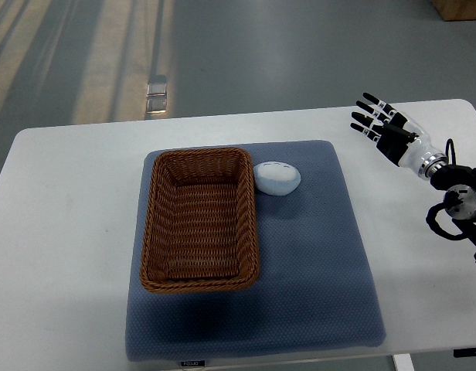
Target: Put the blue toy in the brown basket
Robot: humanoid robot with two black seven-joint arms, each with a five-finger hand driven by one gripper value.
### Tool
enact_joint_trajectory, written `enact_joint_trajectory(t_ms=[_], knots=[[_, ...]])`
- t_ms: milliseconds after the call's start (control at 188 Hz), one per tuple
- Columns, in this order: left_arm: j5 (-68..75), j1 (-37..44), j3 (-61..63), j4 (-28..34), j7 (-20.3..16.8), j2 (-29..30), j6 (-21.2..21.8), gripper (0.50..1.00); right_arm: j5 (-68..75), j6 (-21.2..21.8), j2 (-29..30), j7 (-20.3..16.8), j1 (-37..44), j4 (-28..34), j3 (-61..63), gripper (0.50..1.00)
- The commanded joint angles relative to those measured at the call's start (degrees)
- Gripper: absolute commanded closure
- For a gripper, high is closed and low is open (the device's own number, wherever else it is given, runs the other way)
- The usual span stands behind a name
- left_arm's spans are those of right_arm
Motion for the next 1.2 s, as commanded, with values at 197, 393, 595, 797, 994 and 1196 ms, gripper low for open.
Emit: enact_joint_trajectory(t_ms=[197,393,595,797,994,1196], knots=[[0.00,0.00,-0.03,0.00,0.00,0.00,0.00,0.500,-0.13,0.55,-0.48,-0.51,0.92,-0.38,-0.20,0.587],[0.00,0.00,-0.03,0.00,0.00,0.00,0.00,0.500,-0.13,0.54,-0.39,-0.51,1.01,-0.38,-0.03,0.587],[0.00,0.00,-0.03,0.00,0.00,0.00,0.00,0.500,-0.83,0.81,-0.30,-0.16,1.71,-0.21,-0.11,0.589],[0.00,0.00,-0.03,0.00,0.00,0.00,0.00,0.500,-4.69,0.98,-0.22,-0.07,1.89,-0.21,-0.03,0.589],[0.00,0.00,-0.03,0.00,0.00,0.00,0.00,0.500,-12.07,1.16,0.31,0.02,2.50,-0.03,-0.11,0.587],[0.00,0.09,-0.03,0.00,0.00,0.00,0.00,0.500,-21.74,1.60,0.49,0.63,2.50,1.99,-0.20,0.589]])
